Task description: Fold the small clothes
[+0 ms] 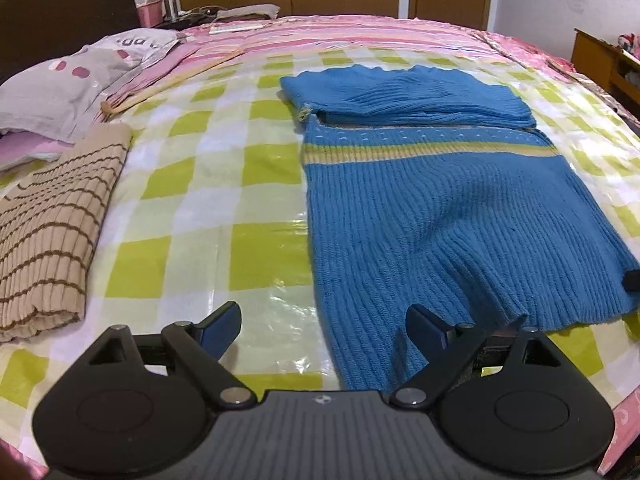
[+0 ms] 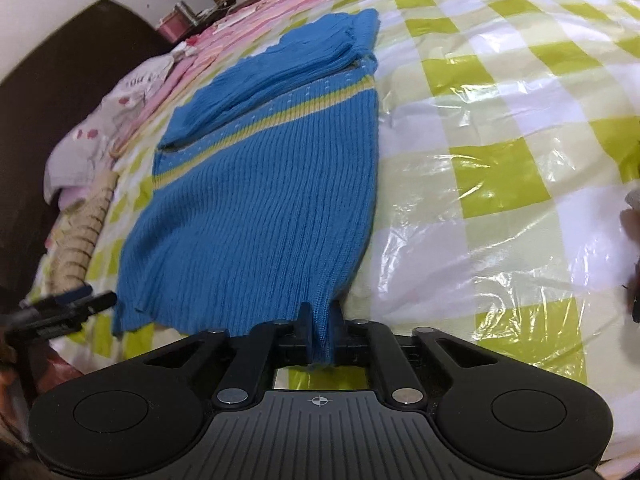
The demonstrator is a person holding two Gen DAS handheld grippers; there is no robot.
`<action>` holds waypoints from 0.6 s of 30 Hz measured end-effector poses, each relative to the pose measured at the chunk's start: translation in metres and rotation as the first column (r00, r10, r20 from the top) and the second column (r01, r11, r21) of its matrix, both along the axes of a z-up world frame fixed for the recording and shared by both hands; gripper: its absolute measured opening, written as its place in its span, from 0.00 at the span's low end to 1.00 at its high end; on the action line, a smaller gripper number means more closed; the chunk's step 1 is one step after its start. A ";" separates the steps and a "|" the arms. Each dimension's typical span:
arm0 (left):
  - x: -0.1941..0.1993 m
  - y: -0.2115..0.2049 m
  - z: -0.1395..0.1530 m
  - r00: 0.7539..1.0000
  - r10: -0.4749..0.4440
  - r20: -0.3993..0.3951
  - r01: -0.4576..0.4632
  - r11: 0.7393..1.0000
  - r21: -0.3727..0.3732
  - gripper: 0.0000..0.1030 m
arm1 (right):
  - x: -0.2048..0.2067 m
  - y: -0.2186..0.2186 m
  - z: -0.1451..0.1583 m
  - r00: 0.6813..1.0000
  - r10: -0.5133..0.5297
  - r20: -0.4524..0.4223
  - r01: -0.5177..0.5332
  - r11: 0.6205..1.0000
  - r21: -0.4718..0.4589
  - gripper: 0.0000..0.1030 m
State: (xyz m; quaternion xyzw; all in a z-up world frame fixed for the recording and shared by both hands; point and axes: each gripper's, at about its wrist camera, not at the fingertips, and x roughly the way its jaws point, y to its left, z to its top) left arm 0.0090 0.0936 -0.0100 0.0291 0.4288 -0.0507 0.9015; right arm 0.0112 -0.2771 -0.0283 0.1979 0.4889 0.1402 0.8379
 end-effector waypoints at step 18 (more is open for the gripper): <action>0.010 -0.014 -0.011 0.995 -0.047 -0.091 0.041 0.997 -0.065 0.52 | -0.006 -0.037 0.006 0.994 -0.099 0.050 0.099 0.995 -0.005 0.08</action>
